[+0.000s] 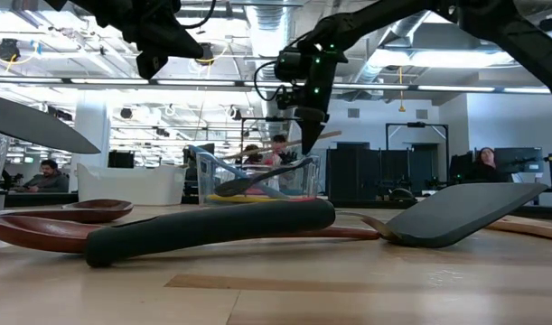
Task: Pick & Place Kitchen Items
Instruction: Put the brown slotted spoon into the top transparent bin
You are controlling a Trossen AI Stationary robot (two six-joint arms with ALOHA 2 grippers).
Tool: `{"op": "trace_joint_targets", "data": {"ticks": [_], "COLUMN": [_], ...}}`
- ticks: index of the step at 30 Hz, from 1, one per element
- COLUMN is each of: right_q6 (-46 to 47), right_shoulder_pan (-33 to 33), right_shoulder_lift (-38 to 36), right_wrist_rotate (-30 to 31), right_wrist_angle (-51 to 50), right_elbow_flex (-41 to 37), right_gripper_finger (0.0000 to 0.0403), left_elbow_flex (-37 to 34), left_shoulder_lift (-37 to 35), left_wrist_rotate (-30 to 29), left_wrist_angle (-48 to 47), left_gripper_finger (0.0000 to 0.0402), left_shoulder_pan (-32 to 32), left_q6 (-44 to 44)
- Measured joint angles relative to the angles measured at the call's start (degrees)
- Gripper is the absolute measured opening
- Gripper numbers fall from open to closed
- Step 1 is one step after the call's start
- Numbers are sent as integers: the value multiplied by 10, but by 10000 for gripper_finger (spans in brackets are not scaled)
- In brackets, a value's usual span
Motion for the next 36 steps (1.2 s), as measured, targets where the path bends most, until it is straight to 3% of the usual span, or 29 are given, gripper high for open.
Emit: {"op": "trace_joint_targets", "data": {"ticks": [23,36], "right_q6": [-8,-15], "right_shoulder_pan": [6,21], "right_shoulder_lift": [-3,-4], "right_wrist_rotate": [2,7], "right_wrist_angle": [-3,-52], "right_elbow_flex": [1,1], "right_gripper_finger": [94,97], "left_elbow_flex": [0,0], "left_shoulder_lift": [0,0], "left_wrist_rotate": [0,0], "left_wrist_angle": [0,0], "left_gripper_finger": [2,2], "left_shoulder_pan": [0,0], "left_q6": [0,0]}}
